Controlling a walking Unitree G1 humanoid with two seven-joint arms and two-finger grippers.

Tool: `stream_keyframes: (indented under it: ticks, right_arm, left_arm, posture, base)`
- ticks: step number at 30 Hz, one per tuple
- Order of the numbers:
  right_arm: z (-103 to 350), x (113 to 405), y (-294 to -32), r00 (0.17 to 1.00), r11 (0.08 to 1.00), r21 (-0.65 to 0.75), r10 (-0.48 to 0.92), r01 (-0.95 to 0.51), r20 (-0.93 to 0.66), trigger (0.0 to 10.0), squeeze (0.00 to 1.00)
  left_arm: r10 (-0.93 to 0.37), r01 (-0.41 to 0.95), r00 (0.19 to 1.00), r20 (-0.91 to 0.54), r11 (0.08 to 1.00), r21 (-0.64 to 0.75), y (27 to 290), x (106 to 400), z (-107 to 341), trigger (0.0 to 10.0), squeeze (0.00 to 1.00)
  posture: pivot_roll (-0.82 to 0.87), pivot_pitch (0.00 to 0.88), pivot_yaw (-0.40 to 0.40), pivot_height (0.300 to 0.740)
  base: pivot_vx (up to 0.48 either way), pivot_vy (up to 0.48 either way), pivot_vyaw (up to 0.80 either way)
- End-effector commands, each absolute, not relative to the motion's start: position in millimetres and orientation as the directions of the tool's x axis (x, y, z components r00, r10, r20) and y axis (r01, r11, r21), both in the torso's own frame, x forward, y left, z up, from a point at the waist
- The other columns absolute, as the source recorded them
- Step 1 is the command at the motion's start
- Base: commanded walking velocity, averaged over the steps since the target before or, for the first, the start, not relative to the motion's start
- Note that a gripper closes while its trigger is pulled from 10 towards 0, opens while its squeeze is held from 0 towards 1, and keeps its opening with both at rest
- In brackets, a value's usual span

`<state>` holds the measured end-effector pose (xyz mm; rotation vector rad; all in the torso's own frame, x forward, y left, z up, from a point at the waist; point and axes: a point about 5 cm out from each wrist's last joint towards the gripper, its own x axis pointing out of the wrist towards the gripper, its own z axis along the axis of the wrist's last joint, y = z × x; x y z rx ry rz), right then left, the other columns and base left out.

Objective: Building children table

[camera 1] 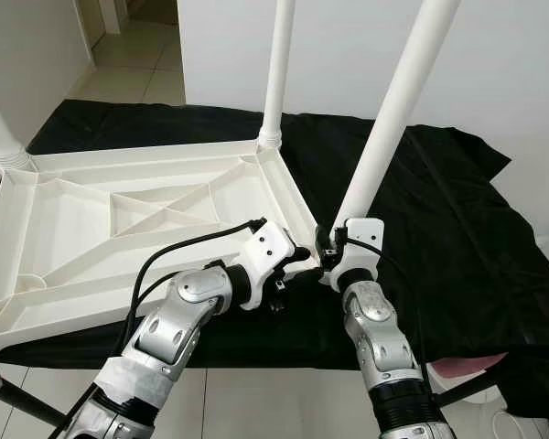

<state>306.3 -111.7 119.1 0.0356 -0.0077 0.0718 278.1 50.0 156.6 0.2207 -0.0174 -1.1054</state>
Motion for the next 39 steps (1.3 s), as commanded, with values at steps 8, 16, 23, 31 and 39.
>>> stream_keyframes:
  ticks: [8,16,23,31,39]
  right_arm:
    - [123,312,-122,0.977,0.976,0.038,0.213,-0.214,0.023,10.0,0.00]
    - [130,317,-128,0.900,0.901,-0.037,0.433,-0.432,0.042,10.0,0.00]
    - [132,321,-138,0.803,0.799,-0.117,0.596,-0.590,0.021,10.0,0.00]
    - [129,326,-143,0.759,0.750,-0.143,0.651,-0.646,-0.016,9.1,0.00]
    - [119,327,-148,0.726,0.717,-0.123,0.685,-0.687,-0.061,0.0,0.00]
  left_arm:
    - [-0.893,0.890,0.439,-0.102,0.417,0.185,48,276,155,10.0,0.00]
    - [-0.898,0.896,0.427,-0.103,0.405,0.182,47,275,155,10.0,0.00]
    - [-0.900,0.900,0.421,-0.113,0.399,0.177,48,270,152,10.0,0.00]
    - [-0.902,0.903,0.416,-0.118,0.394,0.172,49,268,151,10.0,0.00]
    - [-0.902,0.904,0.414,-0.124,0.391,0.173,50,266,151,10.0,0.00]
  posture:
    - [0.01,0.000,-0.084,0.740]
    - [0.01,0.000,-0.082,0.740]
    - [0.02,0.000,-0.082,0.740]
    - [0.02,0.000,-0.075,0.740]
    - [0.03,0.000,-0.067,0.740]
  base:
    - [0.000,0.000,0.00]
    - [0.000,0.000,0.00]
    - [0.000,0.000,0.00]
    - [0.000,0.000,0.00]
    - [0.000,0.000,0.00]
